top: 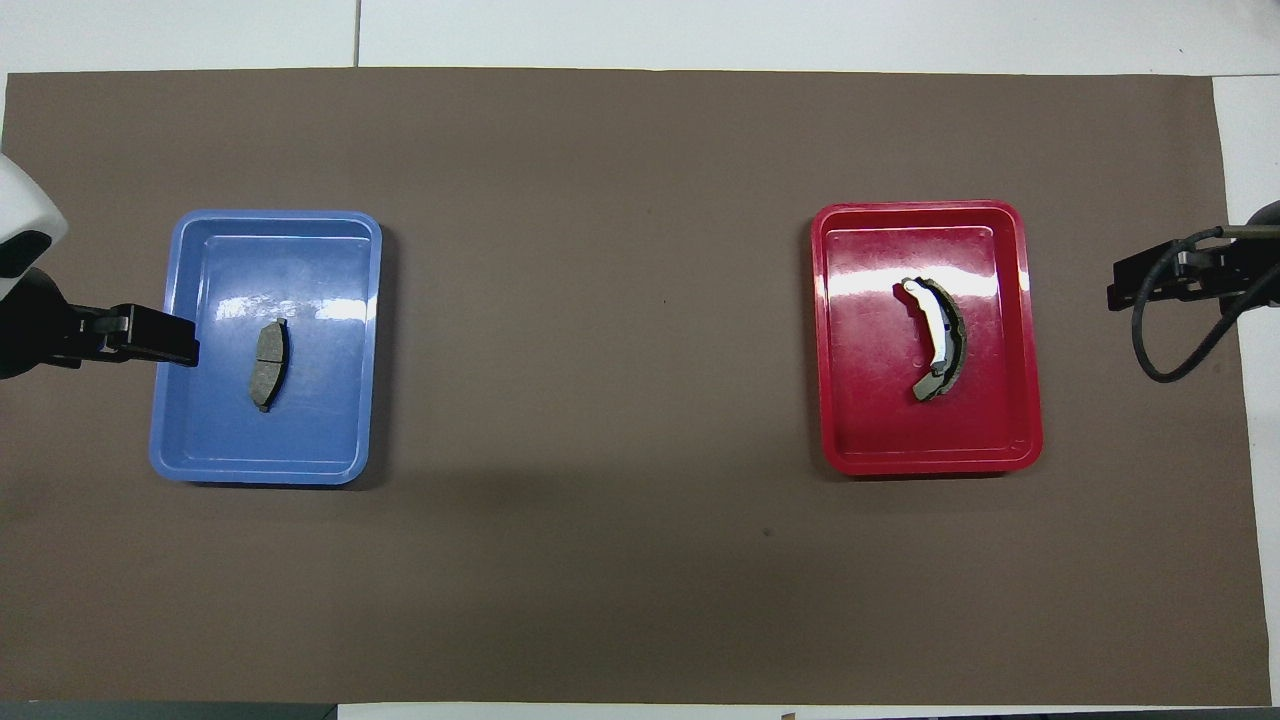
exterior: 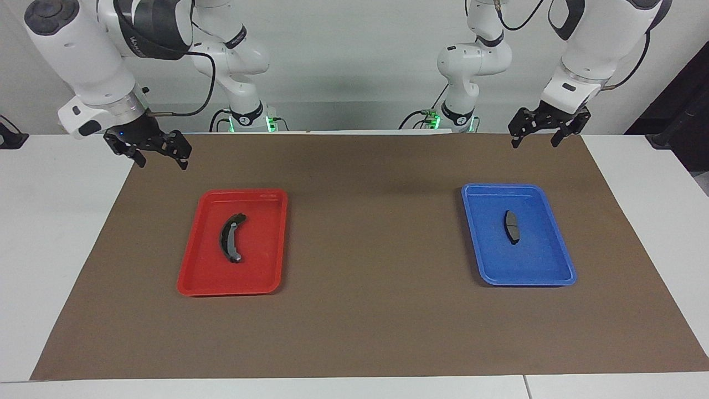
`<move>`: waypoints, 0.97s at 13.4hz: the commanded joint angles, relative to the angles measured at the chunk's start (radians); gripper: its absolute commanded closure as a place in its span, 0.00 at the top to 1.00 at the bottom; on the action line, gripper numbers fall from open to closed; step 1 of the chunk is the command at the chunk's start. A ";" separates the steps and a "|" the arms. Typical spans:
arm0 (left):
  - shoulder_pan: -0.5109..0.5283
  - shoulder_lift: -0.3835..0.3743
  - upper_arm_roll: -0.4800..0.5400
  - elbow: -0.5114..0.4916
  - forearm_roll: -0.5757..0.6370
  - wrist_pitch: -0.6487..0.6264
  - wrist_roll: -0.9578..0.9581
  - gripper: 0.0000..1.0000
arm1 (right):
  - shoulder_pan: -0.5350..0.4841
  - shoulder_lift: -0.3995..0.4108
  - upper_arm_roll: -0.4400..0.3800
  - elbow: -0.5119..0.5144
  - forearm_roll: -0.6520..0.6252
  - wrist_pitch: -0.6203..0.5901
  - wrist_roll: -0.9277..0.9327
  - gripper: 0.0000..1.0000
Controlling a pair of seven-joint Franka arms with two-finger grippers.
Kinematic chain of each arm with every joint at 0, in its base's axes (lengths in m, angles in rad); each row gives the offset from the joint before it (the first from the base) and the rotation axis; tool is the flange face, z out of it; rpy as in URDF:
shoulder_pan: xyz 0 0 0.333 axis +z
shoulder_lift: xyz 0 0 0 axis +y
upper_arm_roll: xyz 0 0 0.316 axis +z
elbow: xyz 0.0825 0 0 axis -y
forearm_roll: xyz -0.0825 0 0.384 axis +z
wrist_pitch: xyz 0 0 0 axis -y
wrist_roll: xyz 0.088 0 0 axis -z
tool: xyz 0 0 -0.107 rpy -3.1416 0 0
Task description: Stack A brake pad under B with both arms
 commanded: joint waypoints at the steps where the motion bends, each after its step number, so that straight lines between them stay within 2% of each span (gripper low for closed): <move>1: -0.003 0.001 0.014 -0.005 0.010 -0.014 0.037 1.00 | 0.017 -0.014 0.013 -0.062 0.007 0.074 -0.024 0.99; 4: -0.003 -0.001 0.059 -0.086 0.010 0.036 0.100 0.99 | 0.015 0.029 0.013 -0.142 0.054 0.181 -0.024 0.99; 7: -0.002 -0.001 0.081 -0.198 0.010 0.182 0.134 0.99 | 0.032 0.066 0.013 -0.251 0.063 0.335 -0.023 0.99; 11: -0.003 0.001 0.087 -0.411 0.012 0.471 0.132 0.98 | 0.080 0.098 0.013 -0.364 0.063 0.513 0.011 0.99; 13: -0.003 0.011 0.087 -0.522 0.012 0.657 0.134 0.97 | 0.080 0.130 0.013 -0.374 0.063 0.535 0.013 0.99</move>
